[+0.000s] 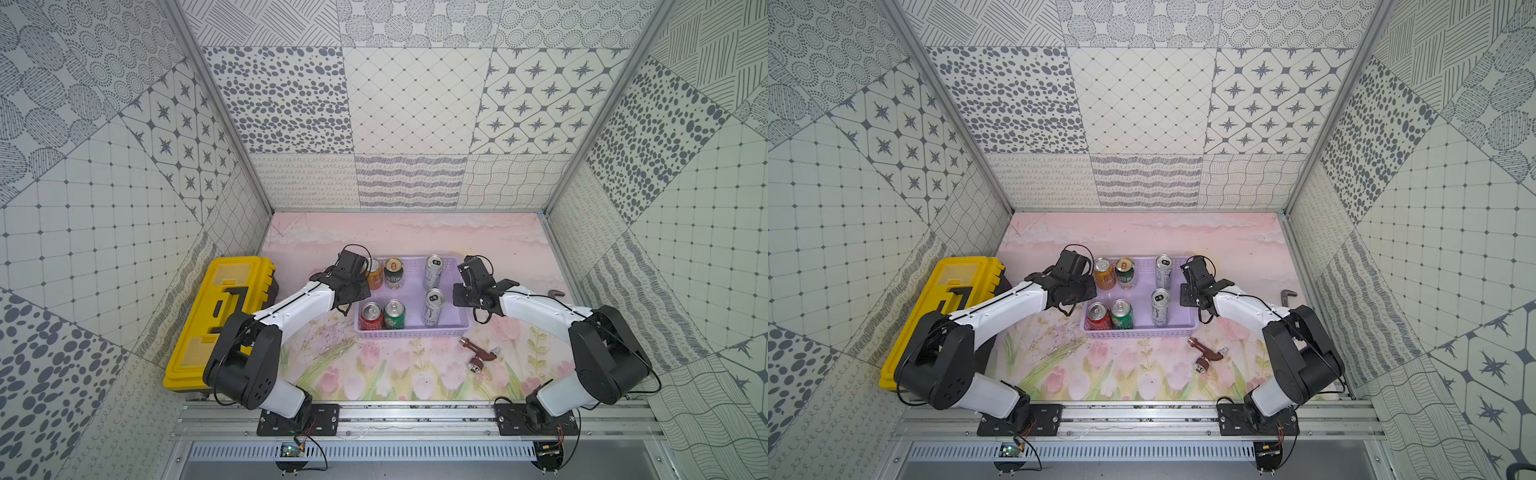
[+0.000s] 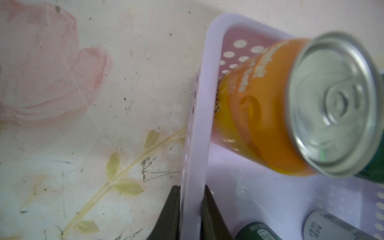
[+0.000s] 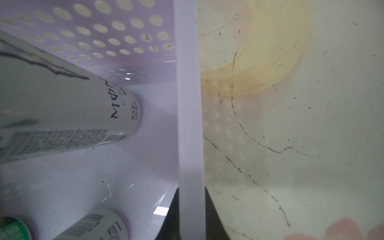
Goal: Take out the drinks from the basket
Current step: Move the basket to the center of the board, then pick up the drink from the basket.
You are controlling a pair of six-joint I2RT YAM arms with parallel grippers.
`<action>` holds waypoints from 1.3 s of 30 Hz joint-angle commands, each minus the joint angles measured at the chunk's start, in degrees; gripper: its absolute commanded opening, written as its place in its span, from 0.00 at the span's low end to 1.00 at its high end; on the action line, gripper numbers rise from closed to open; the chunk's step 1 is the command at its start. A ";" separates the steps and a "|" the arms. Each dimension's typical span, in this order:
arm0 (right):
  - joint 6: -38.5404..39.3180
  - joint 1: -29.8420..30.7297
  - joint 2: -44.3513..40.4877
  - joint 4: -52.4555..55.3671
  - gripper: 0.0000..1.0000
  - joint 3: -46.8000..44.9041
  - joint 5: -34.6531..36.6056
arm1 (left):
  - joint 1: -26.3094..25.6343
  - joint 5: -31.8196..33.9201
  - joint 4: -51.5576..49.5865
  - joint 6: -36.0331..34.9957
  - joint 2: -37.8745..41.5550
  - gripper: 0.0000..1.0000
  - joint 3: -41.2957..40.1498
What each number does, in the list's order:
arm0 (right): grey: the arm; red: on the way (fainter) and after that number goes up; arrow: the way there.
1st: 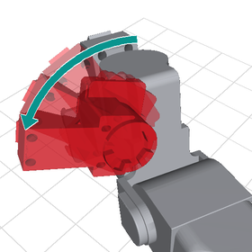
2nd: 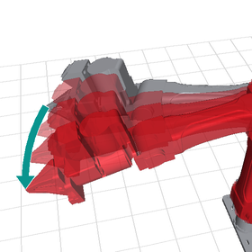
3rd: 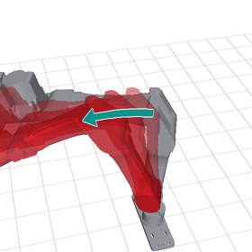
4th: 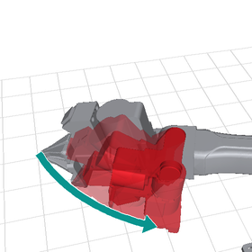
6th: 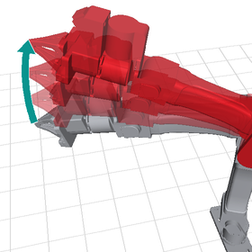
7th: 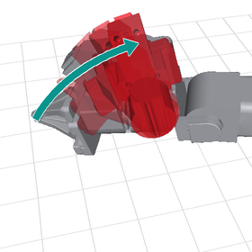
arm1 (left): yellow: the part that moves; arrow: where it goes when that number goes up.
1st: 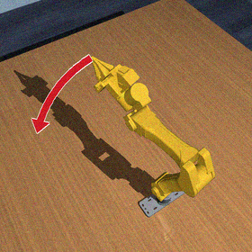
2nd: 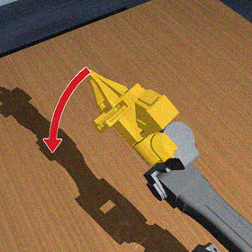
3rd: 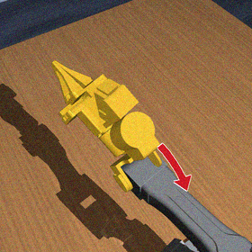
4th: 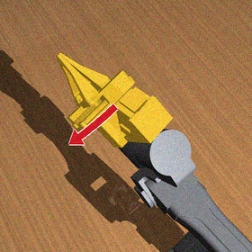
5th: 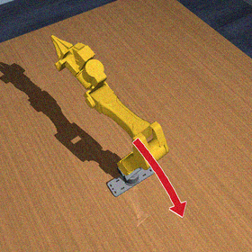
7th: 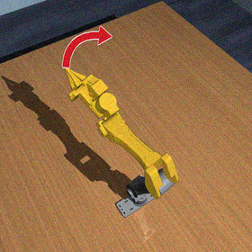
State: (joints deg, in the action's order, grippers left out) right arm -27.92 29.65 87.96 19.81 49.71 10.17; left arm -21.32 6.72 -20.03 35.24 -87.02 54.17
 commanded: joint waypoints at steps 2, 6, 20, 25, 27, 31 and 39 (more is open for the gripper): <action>-6.16 0.33 -2.42 1.12 0.21 2.18 3.40 | -0.12 3.41 -4.72 6.83 1.65 0.29 4.18; -6.54 0.24 -3.77 1.42 0.40 4.08 5.60 | -0.12 5.41 -5.37 6.75 2.98 0.40 6.37; 6.07 0.53 -9.49 -2.82 0.72 11.66 -3.53 | -0.89 3.19 -3.53 5.90 11.10 1.00 14.38; 11.34 3.88 -7.84 1.89 0.76 15.71 -2.73 | -3.10 3.56 -1.14 5.70 11.95 1.00 12.76; 11.93 5.47 -7.68 3.91 0.76 15.90 -1.15 | -4.35 4.20 1.08 4.27 12.64 1.00 10.45; 10.81 6.56 -9.46 4.64 0.78 12.98 -1.83 | -4.59 4.26 4.52 6.81 15.12 1.00 6.28; 11.64 8.72 -12.17 7.61 0.83 10.45 -8.21 | -4.33 2.81 1.70 13.01 15.34 1.00 7.73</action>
State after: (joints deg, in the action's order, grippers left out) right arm -17.34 37.06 79.26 27.18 61.45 4.32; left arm -25.54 10.81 -20.45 44.40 -71.92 61.21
